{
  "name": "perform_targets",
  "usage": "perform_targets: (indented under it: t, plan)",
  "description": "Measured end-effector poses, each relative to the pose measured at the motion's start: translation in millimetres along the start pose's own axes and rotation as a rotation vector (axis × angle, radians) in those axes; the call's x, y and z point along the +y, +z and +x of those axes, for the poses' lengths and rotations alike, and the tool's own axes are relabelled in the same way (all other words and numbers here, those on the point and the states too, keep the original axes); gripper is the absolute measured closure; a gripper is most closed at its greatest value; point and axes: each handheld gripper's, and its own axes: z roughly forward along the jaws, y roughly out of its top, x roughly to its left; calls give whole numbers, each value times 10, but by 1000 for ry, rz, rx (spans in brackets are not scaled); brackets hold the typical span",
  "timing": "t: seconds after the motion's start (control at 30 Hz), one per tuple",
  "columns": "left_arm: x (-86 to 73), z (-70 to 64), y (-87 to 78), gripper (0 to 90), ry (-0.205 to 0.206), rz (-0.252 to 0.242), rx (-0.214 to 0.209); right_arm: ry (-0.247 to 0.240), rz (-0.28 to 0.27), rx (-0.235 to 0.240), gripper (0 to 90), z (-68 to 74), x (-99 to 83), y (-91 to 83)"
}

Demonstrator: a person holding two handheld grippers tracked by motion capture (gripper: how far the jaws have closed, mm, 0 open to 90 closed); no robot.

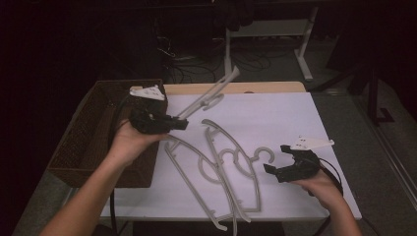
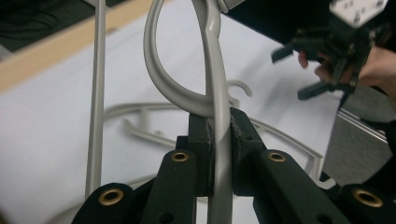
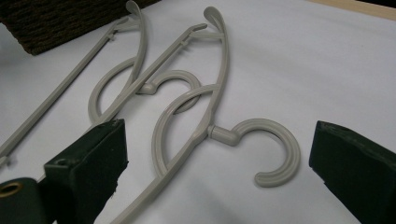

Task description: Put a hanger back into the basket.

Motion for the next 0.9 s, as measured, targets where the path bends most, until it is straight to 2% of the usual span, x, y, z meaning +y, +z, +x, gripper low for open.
perform_targets:
  t: [0.13,0.23,0.37,0.57,0.73,0.9]
  plan:
    - [25,189,-279,815,5,-14,46,-1,3,1,43,-1,-5,6]
    - [-64,372,-460,814,2,-16,62,3,2,-2,43,-3,-8,1]
    - [-282,609,-665,814,-5,-5,91,5,7,-5,43,-20,-19,11]
    - [-678,909,-897,814,-62,10,118,5,12,-8,43,-30,-20,25]
    - [-959,1068,-1067,814,-99,18,143,11,13,-12,43,-35,-20,28]
    - [-1151,1186,-1187,814,-127,14,138,15,18,-14,43,-46,-24,33]
